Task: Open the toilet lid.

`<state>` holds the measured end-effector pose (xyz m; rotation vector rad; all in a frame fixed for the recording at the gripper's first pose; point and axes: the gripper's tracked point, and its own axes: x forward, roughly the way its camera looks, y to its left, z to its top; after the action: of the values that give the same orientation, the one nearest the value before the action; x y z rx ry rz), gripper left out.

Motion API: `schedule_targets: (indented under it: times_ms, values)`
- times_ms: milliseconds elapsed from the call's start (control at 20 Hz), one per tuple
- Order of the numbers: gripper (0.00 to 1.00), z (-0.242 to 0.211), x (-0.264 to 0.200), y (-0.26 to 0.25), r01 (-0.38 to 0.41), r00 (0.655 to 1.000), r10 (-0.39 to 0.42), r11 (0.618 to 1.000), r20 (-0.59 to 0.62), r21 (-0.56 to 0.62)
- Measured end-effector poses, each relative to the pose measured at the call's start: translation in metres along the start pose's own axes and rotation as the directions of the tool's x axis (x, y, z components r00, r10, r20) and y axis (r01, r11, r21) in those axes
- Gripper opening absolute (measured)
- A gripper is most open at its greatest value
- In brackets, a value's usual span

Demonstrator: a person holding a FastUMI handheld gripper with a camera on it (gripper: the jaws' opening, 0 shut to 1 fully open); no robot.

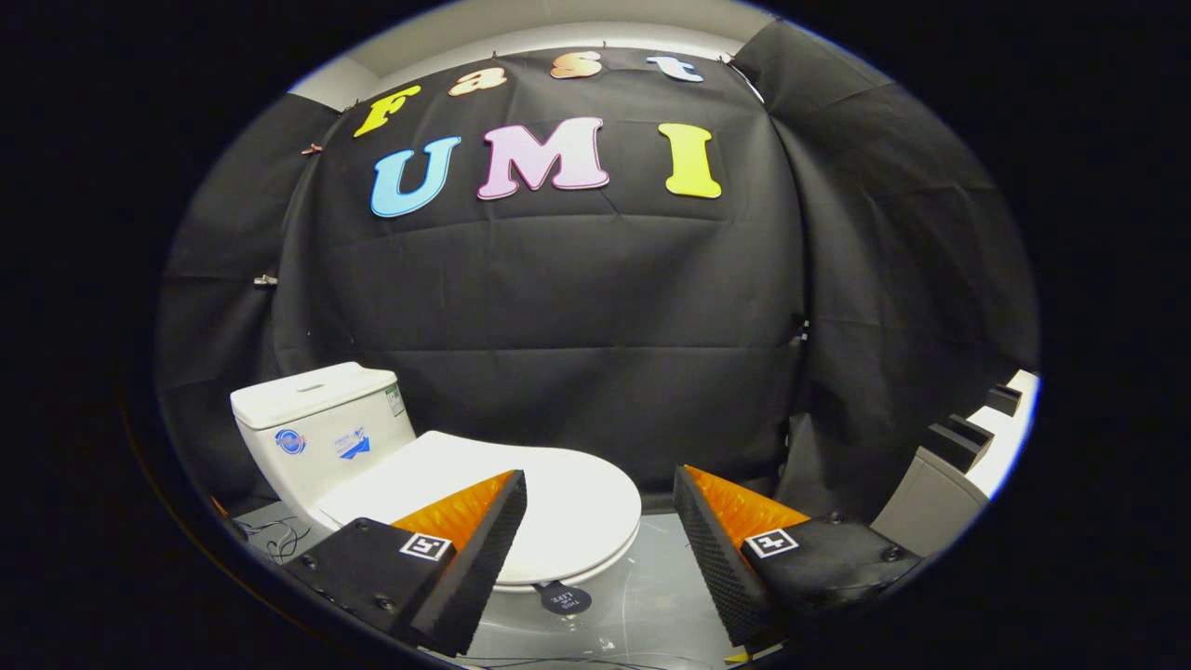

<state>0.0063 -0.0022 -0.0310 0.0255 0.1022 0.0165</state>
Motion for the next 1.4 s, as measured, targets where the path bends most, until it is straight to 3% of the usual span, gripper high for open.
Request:
schedule_targets:
  times_ms: [350, 550, 650, 850, 1050, 1150, 1300, 1400]
  values:
    - [0.99, -0.065, 0.01, -0.014, 0.014, 0.981, 0.017, 0.987, -0.193, 0.158]
    - [0.96, -0.105, 0.016, -0.019, 0.039, 0.946, 0.075, 0.941, -0.317, 0.337]
    - [0.92, -0.129, 0.017, -0.012, 0.058, 0.917, 0.127, 0.895, -0.378, 0.443]
    - [0.92, -0.157, 0.014, 0.003, 0.112, 0.874, 0.236, 0.753, -0.425, 0.648]
    - [0.92, -0.168, 0.019, 0.007, 0.138, 0.862, 0.277, 0.676, -0.424, 0.724]
    - [0.62, -0.175, 0.025, 0.006, 0.166, 0.859, 0.28, 0.639, -0.429, 0.751]
    - [0.63, -0.185, 0.025, 0.012, 0.196, 0.843, 0.315, 0.575, -0.437, 0.794]
    - [0.48, -0.191, 0.026, 0.009, 0.227, 0.841, 0.309, 0.544, -0.444, 0.808]
